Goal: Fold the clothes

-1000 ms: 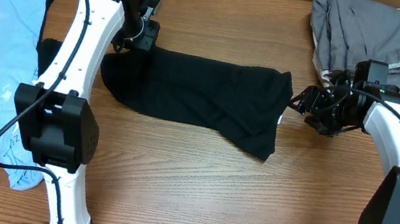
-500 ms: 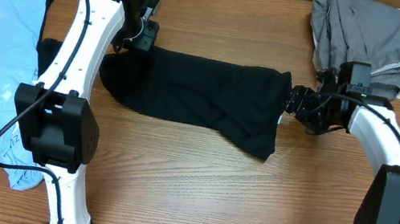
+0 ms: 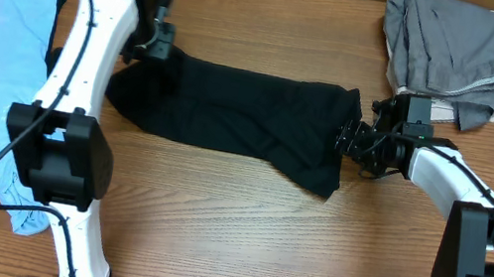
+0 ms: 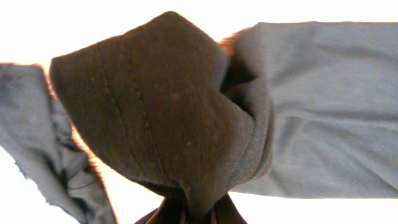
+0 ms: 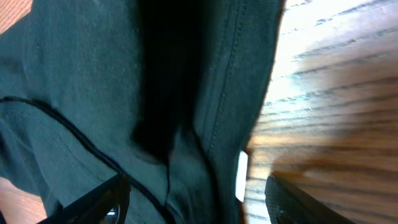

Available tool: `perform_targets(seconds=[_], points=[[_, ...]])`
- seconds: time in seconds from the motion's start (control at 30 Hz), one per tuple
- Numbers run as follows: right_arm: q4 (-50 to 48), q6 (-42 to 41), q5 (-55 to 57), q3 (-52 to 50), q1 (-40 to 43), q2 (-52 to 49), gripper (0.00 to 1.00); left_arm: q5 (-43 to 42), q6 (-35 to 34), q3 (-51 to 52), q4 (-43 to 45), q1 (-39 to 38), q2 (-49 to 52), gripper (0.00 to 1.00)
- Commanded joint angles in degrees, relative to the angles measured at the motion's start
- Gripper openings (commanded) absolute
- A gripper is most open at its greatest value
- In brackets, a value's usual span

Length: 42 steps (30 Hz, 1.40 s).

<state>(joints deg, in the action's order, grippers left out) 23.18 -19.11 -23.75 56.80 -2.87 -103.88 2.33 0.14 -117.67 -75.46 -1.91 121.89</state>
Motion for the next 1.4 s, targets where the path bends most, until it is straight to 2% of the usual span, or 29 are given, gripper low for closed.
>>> perform_targets(seconds=[0.0, 0.4, 0.53, 0.77, 0.97, 1.27, 1.37], points=[[-1.3, -1.8, 0.7, -0.9, -0.8, -1.1, 0.73, 1.1, -2.1, 0.3, -0.1, 4.0, -0.1, 0.04], [-5.0, -3.5, 0.8, -0.9, -1.6, -2.9, 0.73, 0.6, -2.1, 0.3, 0.9, 7.8, -0.1, 0.04], [-5.8, -3.5, 0.8, -0.9, -1.7, -3.0, 0.66, 0.6, -2.1, 0.3, 0.9, 7.6, -0.1, 0.04], [-6.5, -3.5, 1.2, -0.9, -1.7, -5.1, 0.66, 0.6, -2.1, 0.3, 0.9, 7.6, -0.1, 0.04], [-6.8, -3.2, 1.9, -1.0, -2.2, -7.8, 0.61, 0.6, -2.1, 0.3, 1.0, 7.5, 0.0, 0.05], [-7.3, -3.2, 2.7, -1.0, -4.3, -8.1, 0.38, 0.6, -4.2, 0.3, 1.4, 7.5, 0.0, 0.04], [-8.0, -3.2, 2.7, -1.0, -4.2, -8.1, 0.23, 0.0, -4.5, 0.3, 1.4, 7.5, -0.1, 0.04]])
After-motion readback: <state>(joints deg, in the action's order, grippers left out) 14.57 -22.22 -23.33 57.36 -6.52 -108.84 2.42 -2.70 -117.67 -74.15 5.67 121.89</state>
